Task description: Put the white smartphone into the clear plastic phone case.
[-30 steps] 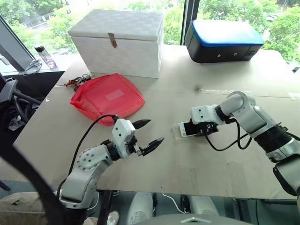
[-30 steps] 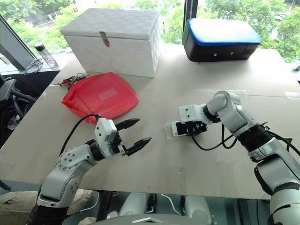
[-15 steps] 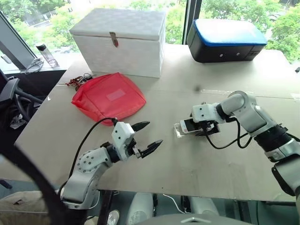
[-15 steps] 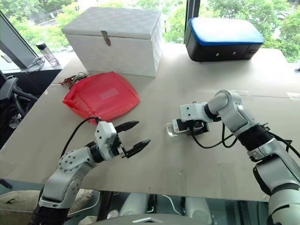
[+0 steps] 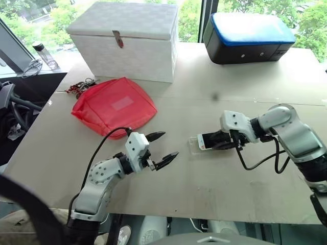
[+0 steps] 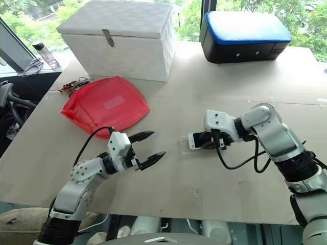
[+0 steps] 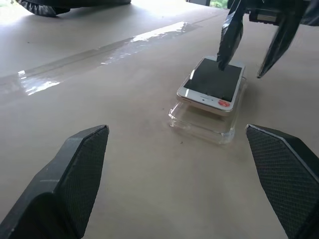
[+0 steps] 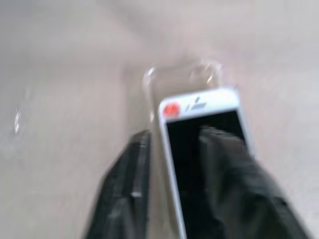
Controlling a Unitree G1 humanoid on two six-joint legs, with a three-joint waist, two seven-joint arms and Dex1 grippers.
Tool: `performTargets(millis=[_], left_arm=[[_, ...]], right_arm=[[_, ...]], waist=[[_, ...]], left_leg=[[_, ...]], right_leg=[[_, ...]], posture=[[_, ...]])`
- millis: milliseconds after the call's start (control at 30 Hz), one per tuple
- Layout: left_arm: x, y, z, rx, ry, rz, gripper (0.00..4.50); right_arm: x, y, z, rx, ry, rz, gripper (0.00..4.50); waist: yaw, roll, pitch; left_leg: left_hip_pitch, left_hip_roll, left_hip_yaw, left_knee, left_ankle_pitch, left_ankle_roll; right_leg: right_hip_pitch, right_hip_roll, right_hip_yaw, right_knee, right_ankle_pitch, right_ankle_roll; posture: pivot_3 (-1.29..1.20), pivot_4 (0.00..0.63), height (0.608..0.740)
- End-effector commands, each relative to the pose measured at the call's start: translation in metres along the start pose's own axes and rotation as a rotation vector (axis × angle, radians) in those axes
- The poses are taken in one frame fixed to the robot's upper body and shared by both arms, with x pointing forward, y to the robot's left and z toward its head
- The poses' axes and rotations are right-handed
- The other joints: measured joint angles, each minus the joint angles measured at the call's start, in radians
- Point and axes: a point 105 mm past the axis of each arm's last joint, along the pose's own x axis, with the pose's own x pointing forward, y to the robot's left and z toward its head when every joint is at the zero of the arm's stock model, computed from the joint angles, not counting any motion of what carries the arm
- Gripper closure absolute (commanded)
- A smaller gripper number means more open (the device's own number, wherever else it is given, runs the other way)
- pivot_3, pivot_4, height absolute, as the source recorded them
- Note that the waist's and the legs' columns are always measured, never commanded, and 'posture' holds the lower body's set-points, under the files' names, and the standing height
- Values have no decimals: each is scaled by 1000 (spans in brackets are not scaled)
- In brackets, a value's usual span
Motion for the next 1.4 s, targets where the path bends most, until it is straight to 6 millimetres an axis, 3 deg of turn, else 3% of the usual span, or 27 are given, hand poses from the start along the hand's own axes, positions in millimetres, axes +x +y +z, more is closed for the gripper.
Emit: performTargets(millis=[33, 133, 300, 700, 767, 933, 1033, 1167, 1400], left_arm=[[1, 0, 8, 27, -34, -10, 0], [0, -1, 10, 28, -37, -8, 0], [-1, -4, 10, 28, -38, -6, 0], [-2, -4, 10, 28, -35, -4, 0], [-2, -3, 10, 30, -35, -6, 0], [-2, -2, 9, 28, -34, -9, 0], [-1, -4, 9, 22, -34, -19, 0], [1, -6, 10, 18, -41, -25, 0], [2, -6, 12, 20, -40, -30, 0]], right_arm=[[-1, -15, 8, -9, -20, -103, 4442], [10, -15, -4, 21, -1, -105, 4442], [26, -8, -43, 59, 111, -69, 4442], [41, 23, -63, 124, 139, 23, 4442], [41, 23, -58, 129, 98, 11, 4442], [20, 15, 18, 213, -304, 20, 4442], [8, 6, 40, 202, -379, -19, 4442], [6, -18, 39, 105, -283, -158, 4442], [14, -46, 1, -67, -39, -196, 4442]], waist=[[2, 0, 0], [6, 0, 0], [5, 0, 0], [4, -3, -2], [4, -3, -3], [-2, -2, 0], [0, -1, 0], [3, -1, 0], [1, -1, 0]], left_leg=[[0, 0, 0, 1, 0, 0], [0, 0, 0, 3, 0, 0], [1, -1, 0, 3, 0, 0], [22, 0, -1, 3, 0, 0], [23, 0, -1, 3, 0, 0], [22, 0, -2, 3, 0, 0], [18, 1, -1, 3, 0, 0], [16, 1, -1, 1, 0, 0], [15, 0, 1, 2, 0, 0]], right_leg=[[0, 0, 0, 0, 0, 0], [2, 1, -1, 0, 0, 0], [3, 2, -1, 0, 0, 1], [24, 3, -2, -1, 0, 1], [24, 3, -2, 0, 0, 0], [24, 2, -1, 0, 0, 0], [19, 2, 0, 2, 0, 0], [17, 2, -1, 0, 0, 0], [16, 3, 0, 0, 0, 1]], posture=[[0, 150, 740], [0, 150, 740], [0, 150, 740], [0, 150, 740], [0, 150, 740], [0, 150, 740], [0, 150, 740], [0, 150, 740], [0, 150, 740]])
